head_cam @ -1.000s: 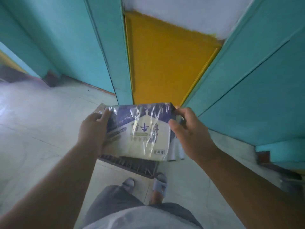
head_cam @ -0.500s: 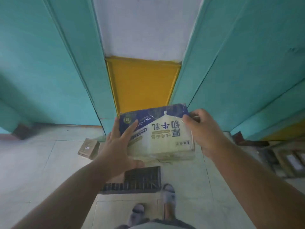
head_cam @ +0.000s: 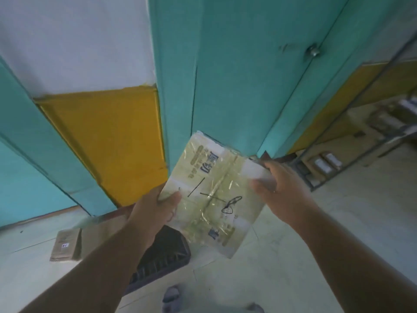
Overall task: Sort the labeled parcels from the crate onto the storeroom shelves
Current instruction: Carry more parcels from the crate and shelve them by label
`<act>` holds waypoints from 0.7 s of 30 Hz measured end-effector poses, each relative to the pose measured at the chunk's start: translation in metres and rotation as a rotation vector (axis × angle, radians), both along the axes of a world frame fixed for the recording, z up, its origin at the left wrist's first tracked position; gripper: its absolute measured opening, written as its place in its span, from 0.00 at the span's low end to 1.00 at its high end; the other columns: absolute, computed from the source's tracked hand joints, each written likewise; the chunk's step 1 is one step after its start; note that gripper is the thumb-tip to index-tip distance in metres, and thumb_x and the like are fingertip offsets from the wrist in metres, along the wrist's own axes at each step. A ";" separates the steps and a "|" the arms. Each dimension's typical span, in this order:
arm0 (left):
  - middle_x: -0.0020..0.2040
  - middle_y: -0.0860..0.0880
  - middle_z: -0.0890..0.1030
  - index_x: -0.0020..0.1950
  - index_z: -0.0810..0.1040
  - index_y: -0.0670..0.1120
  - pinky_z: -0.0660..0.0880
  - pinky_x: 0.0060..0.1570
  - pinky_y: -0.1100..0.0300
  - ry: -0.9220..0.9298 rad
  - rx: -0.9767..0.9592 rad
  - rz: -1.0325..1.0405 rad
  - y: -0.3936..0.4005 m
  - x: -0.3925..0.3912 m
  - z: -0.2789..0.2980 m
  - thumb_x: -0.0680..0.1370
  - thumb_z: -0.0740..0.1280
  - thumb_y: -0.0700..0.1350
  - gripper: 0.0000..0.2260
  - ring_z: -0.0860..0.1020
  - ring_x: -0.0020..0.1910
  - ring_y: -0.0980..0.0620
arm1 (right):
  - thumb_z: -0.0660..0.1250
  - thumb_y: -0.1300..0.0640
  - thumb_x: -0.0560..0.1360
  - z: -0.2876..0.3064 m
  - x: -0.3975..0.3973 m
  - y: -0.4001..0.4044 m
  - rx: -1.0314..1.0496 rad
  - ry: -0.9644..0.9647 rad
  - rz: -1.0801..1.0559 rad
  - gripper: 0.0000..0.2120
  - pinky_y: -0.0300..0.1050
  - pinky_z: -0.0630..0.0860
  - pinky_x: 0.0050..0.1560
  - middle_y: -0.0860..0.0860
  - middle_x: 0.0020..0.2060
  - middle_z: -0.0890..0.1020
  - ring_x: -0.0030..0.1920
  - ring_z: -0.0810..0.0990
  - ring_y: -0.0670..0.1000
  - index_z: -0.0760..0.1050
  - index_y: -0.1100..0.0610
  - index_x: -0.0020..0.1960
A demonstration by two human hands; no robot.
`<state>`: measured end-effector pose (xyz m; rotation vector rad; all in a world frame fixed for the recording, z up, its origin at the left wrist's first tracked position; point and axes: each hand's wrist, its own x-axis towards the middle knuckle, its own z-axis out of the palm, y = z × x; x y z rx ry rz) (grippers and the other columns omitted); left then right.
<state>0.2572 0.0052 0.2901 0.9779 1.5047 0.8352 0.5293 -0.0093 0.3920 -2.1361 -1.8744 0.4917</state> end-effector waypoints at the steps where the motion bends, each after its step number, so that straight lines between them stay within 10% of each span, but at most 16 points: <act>1: 0.48 0.41 0.85 0.46 0.83 0.60 0.79 0.52 0.37 -0.011 0.007 -0.032 0.002 0.017 0.001 0.78 0.72 0.52 0.03 0.83 0.50 0.36 | 0.66 0.43 0.78 -0.004 0.017 -0.005 0.006 0.032 -0.060 0.25 0.43 0.68 0.51 0.48 0.61 0.76 0.55 0.72 0.48 0.69 0.50 0.72; 9: 0.43 0.45 0.86 0.52 0.83 0.55 0.81 0.47 0.48 0.007 0.112 -0.367 0.002 0.205 0.024 0.76 0.72 0.53 0.07 0.84 0.42 0.44 | 0.76 0.45 0.71 -0.010 0.180 -0.069 0.143 0.280 -0.541 0.25 0.29 0.65 0.28 0.47 0.49 0.78 0.40 0.74 0.40 0.73 0.50 0.63; 21: 0.53 0.61 0.85 0.62 0.77 0.62 0.79 0.56 0.53 0.002 0.147 -0.827 0.004 0.470 0.038 0.69 0.79 0.50 0.24 0.83 0.52 0.58 | 0.77 0.43 0.70 0.029 0.449 -0.114 0.273 0.322 -0.763 0.30 0.28 0.68 0.23 0.47 0.51 0.79 0.39 0.77 0.39 0.67 0.46 0.67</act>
